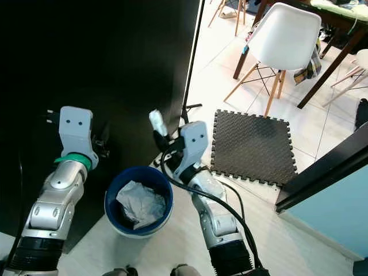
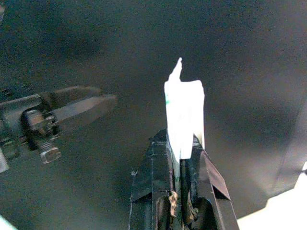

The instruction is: Clean up the room

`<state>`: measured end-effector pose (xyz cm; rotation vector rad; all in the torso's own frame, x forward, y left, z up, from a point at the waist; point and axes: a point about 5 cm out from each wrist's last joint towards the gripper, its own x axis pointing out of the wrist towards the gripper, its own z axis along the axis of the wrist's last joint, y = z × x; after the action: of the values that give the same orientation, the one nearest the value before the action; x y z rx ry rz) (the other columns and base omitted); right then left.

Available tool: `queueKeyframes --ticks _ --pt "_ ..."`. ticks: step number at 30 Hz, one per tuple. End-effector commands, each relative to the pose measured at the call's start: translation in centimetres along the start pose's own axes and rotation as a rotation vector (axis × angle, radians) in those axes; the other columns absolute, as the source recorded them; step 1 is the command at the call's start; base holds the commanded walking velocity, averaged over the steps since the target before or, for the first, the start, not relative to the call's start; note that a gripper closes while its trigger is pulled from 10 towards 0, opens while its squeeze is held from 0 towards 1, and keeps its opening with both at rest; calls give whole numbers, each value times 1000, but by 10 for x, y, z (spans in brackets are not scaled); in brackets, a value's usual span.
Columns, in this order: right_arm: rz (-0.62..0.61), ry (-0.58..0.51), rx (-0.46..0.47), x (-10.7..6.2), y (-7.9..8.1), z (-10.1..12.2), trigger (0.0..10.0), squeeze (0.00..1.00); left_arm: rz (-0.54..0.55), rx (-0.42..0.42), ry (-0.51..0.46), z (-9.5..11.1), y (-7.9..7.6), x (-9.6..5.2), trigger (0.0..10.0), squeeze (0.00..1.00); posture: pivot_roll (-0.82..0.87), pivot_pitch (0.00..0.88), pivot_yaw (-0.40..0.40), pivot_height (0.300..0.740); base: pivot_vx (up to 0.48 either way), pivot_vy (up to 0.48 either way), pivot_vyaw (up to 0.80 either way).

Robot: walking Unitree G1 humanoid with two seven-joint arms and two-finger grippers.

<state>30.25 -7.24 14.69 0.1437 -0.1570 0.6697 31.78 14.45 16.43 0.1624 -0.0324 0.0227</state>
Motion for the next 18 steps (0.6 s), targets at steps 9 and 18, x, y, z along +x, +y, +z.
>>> queueKeyframes --ticks 9,18 --pt "80 179 24 36 6 -35 10000 0 -8 110 162 -34 26 -67 10000 0 80 227 -41 735 0 0 0" --pt "44 250 -7 53 20 -52 10000 0 -151 98 316 -33 65 -162 10000 0 213 378 -59 735 0 0 0"
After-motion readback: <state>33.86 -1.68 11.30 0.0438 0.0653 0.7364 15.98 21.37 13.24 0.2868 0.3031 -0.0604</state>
